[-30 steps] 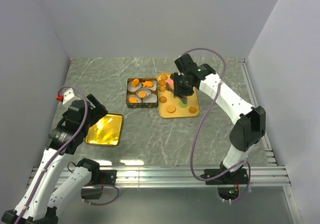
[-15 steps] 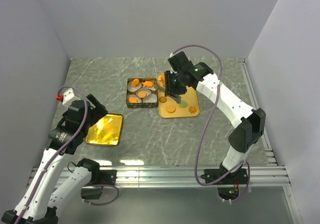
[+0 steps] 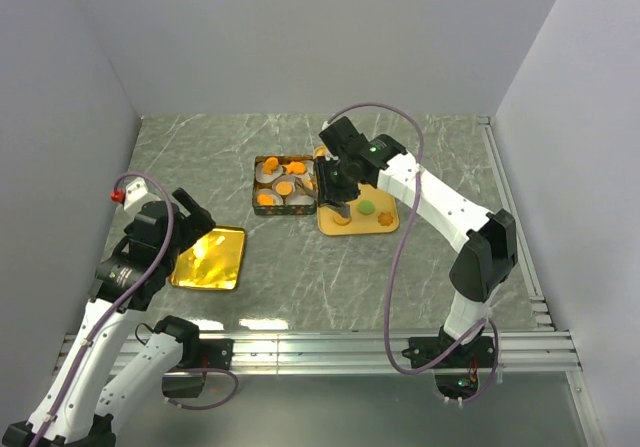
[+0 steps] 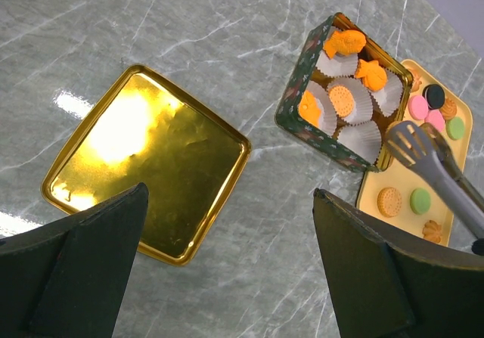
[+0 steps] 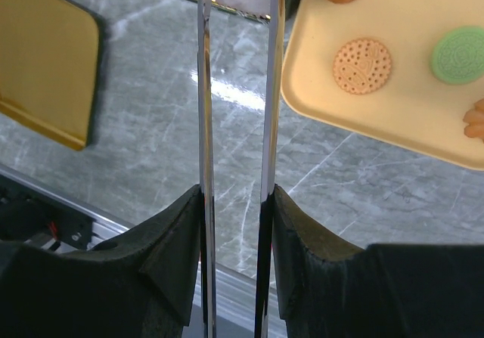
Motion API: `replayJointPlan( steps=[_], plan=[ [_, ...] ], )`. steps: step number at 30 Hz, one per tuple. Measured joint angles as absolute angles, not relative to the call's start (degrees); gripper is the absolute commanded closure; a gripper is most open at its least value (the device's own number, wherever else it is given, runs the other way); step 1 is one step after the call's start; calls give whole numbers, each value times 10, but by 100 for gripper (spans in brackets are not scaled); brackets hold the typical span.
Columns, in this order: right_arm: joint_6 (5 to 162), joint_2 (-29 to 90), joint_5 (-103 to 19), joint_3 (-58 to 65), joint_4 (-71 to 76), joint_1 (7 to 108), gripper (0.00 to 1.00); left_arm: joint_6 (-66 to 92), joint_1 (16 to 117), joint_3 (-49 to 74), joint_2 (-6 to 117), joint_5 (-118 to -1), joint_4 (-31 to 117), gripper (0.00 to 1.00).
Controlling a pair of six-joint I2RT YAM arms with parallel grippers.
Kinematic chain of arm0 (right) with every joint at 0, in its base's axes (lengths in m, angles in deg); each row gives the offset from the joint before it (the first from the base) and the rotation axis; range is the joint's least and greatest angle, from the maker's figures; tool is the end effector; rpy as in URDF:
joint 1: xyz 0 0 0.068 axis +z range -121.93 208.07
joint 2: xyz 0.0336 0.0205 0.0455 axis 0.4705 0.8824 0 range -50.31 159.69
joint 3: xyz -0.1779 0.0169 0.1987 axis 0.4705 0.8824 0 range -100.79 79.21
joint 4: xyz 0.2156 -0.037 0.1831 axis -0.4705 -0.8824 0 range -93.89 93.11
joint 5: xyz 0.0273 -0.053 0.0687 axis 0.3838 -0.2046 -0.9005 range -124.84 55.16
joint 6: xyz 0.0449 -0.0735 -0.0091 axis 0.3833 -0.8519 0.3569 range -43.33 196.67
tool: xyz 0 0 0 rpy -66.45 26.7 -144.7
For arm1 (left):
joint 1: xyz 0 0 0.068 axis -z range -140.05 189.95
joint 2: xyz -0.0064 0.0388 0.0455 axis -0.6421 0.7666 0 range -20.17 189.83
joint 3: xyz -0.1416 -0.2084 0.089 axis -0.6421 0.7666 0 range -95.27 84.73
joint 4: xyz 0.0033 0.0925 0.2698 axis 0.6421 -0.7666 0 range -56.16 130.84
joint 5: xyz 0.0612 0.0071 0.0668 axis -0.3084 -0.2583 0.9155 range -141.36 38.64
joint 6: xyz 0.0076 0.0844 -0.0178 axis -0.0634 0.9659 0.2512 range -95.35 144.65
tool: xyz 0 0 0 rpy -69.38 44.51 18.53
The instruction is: Pack the cookies
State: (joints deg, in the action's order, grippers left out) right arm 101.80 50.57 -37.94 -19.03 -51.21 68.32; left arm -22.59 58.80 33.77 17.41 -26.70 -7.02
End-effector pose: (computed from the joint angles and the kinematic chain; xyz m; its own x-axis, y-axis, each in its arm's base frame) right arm 0.3206 0.2769 0.2884 -0.8628 -0.1750 -0.4742 -0.3328 0.9028 0.2723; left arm 0.1833 -0.0288 0.3106 -0.3403 -0.5889 -0.7331 -0.4150 0.7936 -0.4448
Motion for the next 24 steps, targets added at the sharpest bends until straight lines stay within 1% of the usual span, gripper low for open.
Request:
replayJointPlan(
  steps=[13,20,24],
  plan=[
    [1018,517,-379,-153,-486,686,53,-226,593,338,171,-267,-70,4],
    [1017,533,-379,-153,-474,687,46,-226,596,338,171,-267,-70,4],
    [1017,539,-379,-153,-474,687,45,-226,597,338,171,-267,-70,3]
  ],
)
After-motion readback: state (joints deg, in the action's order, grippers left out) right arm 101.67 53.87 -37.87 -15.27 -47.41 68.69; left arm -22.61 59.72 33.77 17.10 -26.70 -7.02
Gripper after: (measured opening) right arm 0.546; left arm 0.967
